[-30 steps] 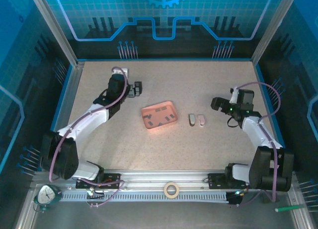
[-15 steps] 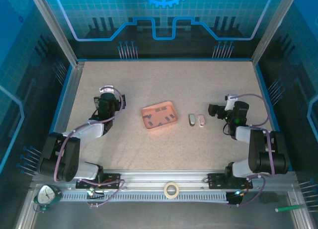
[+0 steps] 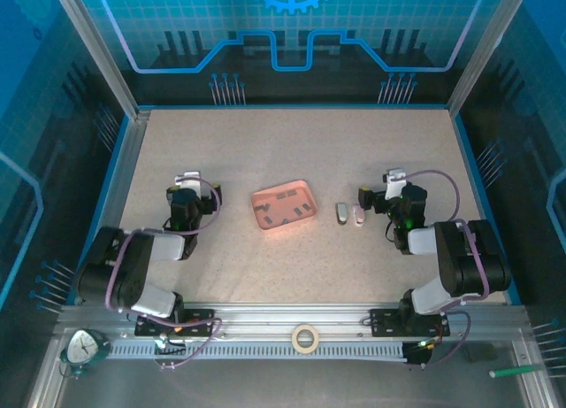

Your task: Load the staples into the stapler

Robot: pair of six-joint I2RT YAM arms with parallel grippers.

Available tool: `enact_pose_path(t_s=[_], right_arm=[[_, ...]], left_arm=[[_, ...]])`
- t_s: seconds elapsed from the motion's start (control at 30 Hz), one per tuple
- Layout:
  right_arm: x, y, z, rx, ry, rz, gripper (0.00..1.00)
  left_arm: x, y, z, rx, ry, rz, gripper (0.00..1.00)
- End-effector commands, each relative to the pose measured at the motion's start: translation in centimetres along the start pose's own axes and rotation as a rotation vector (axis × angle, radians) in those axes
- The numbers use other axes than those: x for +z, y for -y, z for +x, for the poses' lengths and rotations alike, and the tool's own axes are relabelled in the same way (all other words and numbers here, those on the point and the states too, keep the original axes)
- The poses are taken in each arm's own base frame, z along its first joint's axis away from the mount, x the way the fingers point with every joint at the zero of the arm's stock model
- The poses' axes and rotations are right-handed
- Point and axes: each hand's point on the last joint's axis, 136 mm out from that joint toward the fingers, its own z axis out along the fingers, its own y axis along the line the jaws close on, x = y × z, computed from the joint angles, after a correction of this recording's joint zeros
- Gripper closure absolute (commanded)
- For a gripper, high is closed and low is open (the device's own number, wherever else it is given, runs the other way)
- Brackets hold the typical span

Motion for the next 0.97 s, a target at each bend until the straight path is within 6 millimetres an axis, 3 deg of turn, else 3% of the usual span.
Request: enact_pose_path(t_s=[0.0, 0.1, 0.53, 0.93], right_arm=[[0.6, 0.4, -1.9, -0.042, 0.037, 0.035, 0.0], [0.7, 0.3, -1.8, -0.043, 0.035, 0.035, 0.0], [0.7, 0.3, -1.9, -0.043, 0.036, 0.035, 0.0], [0.6, 0.3, -1.9, -0.04, 0.038, 0.031, 0.0]], left_arm=[[-0.1, -0.4, -2.5, -0.032, 0.145, -0.007, 0.01], [1.5, -2.3, -2.2, -0.116, 0.055, -0.041, 0.01], [1.6, 0.0, -2.3, -0.061, 0.043, 0.081, 0.01], [1.7, 0.4, -2.2, -0.062, 0.03, 0.118, 0.01]])
